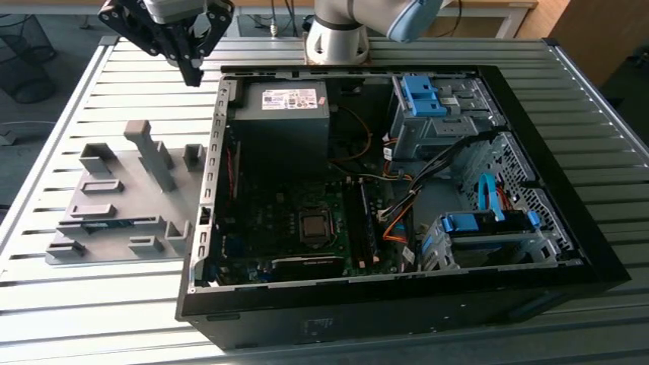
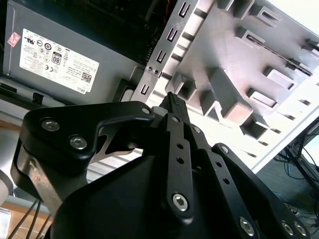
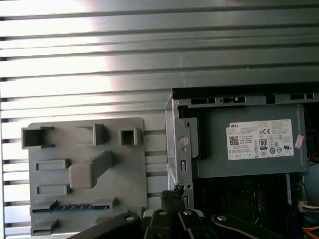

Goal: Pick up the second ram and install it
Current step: 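Reach for the second ram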

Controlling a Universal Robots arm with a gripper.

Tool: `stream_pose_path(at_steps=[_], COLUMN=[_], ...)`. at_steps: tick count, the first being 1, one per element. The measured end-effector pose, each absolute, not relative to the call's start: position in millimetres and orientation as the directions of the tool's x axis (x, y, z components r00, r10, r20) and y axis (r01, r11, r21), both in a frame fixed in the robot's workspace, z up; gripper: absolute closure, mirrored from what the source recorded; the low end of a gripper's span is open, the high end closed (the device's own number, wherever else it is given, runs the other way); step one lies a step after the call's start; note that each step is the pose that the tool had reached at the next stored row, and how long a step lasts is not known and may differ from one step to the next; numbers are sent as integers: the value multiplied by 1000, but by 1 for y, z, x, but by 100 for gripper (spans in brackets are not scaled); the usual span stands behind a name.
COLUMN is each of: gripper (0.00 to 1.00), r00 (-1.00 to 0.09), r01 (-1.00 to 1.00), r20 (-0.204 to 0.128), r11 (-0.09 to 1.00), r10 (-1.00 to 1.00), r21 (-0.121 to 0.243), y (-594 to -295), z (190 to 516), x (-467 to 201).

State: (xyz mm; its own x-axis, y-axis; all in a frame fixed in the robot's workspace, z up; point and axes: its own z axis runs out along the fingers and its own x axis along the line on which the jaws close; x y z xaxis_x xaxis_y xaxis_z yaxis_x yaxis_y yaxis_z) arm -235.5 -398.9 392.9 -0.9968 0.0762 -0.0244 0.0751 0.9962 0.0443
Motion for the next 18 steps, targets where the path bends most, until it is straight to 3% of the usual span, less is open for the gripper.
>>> stream_pose_path(at_steps=[18], gripper=[90], r00=[-997], r01=[75], r20=[-24], r11=[996], r10=[76], r21=[44], y=[-399], z=[393], x=[-249])
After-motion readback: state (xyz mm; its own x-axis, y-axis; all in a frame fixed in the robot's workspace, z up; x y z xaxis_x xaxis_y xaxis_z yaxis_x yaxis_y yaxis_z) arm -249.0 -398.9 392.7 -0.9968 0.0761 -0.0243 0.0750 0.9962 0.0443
